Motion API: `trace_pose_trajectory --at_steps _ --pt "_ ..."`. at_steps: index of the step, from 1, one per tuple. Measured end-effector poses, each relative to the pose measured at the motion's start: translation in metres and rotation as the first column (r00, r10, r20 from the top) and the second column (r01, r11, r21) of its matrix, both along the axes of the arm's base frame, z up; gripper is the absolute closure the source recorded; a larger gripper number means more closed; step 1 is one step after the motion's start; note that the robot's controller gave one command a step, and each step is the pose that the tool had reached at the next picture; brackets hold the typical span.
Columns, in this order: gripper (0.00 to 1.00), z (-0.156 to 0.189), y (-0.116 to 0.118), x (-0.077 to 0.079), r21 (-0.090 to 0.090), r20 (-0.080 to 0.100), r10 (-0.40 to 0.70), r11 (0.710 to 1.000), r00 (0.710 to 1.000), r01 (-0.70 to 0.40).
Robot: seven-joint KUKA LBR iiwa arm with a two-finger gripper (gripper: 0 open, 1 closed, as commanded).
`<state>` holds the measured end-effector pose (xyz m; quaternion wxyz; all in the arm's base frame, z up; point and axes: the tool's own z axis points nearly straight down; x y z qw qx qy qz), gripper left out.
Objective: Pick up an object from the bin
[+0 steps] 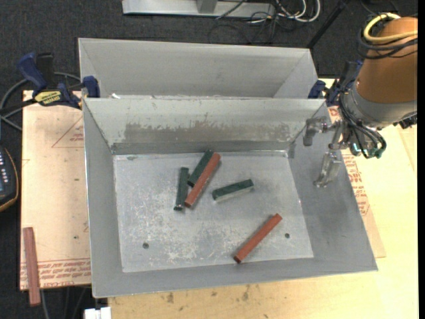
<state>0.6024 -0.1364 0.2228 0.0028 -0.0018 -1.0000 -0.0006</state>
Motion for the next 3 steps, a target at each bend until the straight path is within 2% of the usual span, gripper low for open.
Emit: trace_pose_trajectory --at_steps 1,2,3 --pt "0.00 -0.123 0.052 0.024 0.003 0.002 0.191 0.982 0.982 -0.191" --pt "0.00 -0.154 0.118 0.028 0.002 0.006 0.323 0.947 0.947 -0.323" --pt "1.00 -0.151 0.115 0.029 -0.001 0.009 0.320 0.947 0.947 -0.320"
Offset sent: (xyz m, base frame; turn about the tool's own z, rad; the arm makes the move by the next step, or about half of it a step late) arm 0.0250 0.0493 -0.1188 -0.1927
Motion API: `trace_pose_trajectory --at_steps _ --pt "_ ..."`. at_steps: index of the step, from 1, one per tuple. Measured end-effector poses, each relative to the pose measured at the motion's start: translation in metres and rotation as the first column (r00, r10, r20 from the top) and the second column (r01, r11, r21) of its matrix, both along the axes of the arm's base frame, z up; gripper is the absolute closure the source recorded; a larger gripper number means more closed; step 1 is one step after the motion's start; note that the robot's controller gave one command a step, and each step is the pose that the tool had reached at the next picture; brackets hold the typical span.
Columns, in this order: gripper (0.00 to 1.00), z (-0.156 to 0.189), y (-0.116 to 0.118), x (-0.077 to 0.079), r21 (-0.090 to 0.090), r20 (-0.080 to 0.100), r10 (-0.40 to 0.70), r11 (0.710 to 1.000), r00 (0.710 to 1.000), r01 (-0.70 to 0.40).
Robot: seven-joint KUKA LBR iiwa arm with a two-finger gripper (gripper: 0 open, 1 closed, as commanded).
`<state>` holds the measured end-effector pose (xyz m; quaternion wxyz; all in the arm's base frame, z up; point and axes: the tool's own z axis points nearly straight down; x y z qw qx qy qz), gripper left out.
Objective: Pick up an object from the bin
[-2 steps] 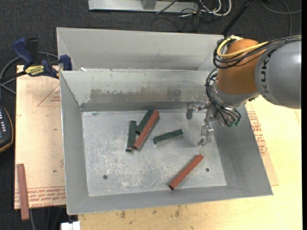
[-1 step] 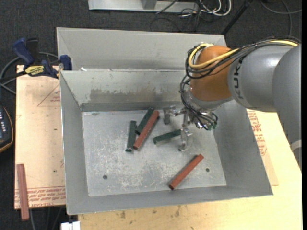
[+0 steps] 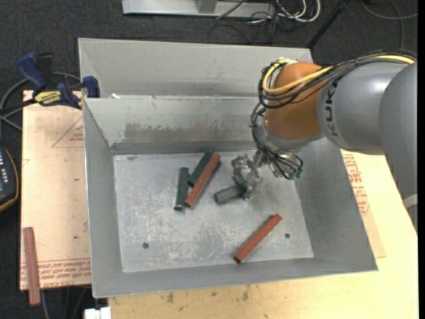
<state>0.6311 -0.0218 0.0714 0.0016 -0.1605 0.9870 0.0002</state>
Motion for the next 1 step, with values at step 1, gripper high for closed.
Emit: trace_pose_trajectory --at_steps 1 --pt "1.00 0.1358 -0.0091 0.0106 -0.001 0.010 -0.032 0.999 0.999 0.032"
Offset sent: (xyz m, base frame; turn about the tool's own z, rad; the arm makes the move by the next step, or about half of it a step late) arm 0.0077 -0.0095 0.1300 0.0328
